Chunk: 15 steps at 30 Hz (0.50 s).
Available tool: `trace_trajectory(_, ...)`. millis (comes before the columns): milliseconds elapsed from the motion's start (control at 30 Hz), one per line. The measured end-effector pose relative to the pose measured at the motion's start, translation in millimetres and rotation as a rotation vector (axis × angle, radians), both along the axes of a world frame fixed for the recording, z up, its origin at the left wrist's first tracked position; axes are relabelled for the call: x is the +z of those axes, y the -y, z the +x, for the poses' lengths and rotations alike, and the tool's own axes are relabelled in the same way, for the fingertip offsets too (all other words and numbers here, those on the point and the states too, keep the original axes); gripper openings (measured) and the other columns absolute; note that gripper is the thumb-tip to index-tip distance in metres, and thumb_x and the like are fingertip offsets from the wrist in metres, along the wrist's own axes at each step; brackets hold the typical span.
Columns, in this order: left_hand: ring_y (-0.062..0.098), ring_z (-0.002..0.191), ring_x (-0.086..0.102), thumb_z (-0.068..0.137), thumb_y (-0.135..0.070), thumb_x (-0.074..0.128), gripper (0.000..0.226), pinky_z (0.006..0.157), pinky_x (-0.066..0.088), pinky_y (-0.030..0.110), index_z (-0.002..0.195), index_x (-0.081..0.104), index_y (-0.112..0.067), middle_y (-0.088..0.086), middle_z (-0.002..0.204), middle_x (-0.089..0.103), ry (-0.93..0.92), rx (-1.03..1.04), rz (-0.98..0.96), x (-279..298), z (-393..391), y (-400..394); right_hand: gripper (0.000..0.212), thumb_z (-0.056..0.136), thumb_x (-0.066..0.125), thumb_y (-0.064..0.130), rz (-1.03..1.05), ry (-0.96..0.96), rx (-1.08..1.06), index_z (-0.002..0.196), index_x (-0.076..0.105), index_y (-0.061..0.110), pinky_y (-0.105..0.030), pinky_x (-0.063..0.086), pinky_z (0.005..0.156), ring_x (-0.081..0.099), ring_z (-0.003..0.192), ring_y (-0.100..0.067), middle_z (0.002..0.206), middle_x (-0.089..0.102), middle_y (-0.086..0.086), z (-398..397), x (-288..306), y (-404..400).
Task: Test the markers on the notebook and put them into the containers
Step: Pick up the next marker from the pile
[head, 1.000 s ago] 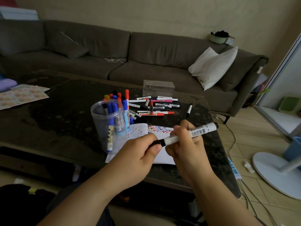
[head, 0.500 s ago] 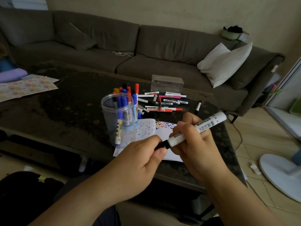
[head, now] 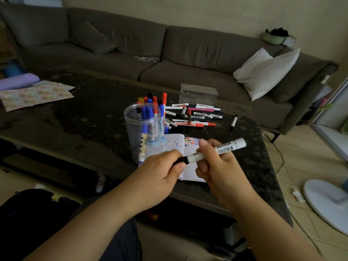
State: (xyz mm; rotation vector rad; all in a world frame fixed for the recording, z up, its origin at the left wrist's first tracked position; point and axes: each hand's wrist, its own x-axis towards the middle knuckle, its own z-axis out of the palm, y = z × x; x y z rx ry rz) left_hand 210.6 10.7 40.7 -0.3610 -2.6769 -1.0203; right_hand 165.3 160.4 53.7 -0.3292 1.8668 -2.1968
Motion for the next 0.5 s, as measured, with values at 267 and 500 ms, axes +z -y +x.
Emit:
trace_trajectory(267,-0.001,0.092,0.052,0.092,-0.035,0.049,0.020,0.072,0.040,0.010,0.111,0.056,-0.029,-0.021,0.101,0.053,-0.081,0.181,0.009,-4,16,44,0.039,0.072,0.051,0.047,0.258,-0.153,0.073,0.091,0.065,0.015,-0.018,0.049,0.059,0.057,0.060,-0.007,0.071,0.070,0.002,3,17,9)
trace_trajectory(500,-0.001,0.097,0.050,0.088,-0.029,0.057,0.029,0.076,0.036,0.011,0.115,0.060,-0.019,-0.017,0.100,0.052,-0.184,0.624,-0.094,-22,85,119,0.009,0.088,0.056,0.031,0.382,-0.325,0.371,0.087,0.061,0.023,-0.017,0.052,0.064,0.063,0.066,-0.004,0.075,0.070,0.004,21,15,106)
